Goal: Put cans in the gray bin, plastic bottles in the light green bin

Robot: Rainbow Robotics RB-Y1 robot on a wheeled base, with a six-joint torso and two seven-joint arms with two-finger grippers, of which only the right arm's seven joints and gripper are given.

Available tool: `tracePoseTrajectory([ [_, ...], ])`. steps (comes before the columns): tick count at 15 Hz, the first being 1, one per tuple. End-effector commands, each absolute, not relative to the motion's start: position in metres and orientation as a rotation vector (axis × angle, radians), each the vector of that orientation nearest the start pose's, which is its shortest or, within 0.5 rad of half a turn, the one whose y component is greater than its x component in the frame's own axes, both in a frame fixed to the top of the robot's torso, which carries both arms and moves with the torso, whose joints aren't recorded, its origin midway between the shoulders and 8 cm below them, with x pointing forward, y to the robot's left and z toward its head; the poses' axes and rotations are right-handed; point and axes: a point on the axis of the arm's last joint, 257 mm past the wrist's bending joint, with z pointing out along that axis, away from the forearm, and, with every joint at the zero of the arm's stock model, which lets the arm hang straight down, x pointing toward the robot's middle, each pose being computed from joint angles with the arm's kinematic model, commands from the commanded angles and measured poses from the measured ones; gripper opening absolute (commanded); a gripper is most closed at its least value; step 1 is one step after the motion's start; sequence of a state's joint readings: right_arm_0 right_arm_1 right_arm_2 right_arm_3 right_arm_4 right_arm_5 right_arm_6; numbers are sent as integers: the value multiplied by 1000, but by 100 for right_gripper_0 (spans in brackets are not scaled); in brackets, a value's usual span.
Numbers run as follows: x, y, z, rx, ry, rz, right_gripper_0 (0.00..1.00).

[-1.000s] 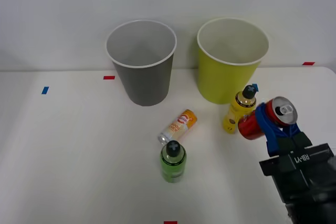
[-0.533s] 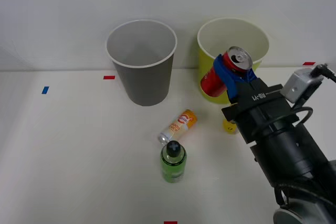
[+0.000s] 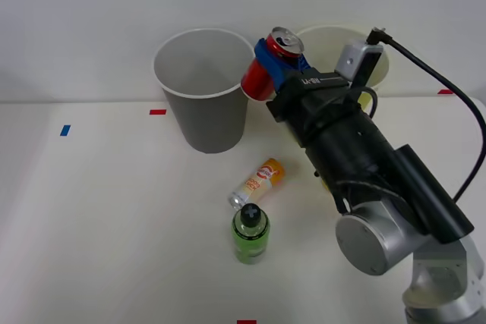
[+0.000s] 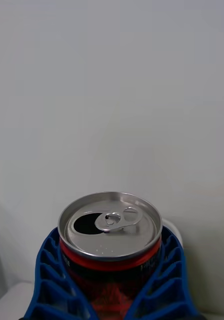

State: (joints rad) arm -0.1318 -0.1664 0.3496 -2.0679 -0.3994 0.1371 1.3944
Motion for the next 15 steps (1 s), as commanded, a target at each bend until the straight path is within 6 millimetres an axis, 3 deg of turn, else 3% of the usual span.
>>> tracePoseTrajectory([
  [1, 501, 10, 38, -124, 1162, 794, 0],
  [6, 544, 53, 53, -224, 1170, 739, 0],
  [12, 587, 87, 42, -351, 1225, 628, 0],
  [15, 592, 93, 36, -379, 1239, 608, 0],
])
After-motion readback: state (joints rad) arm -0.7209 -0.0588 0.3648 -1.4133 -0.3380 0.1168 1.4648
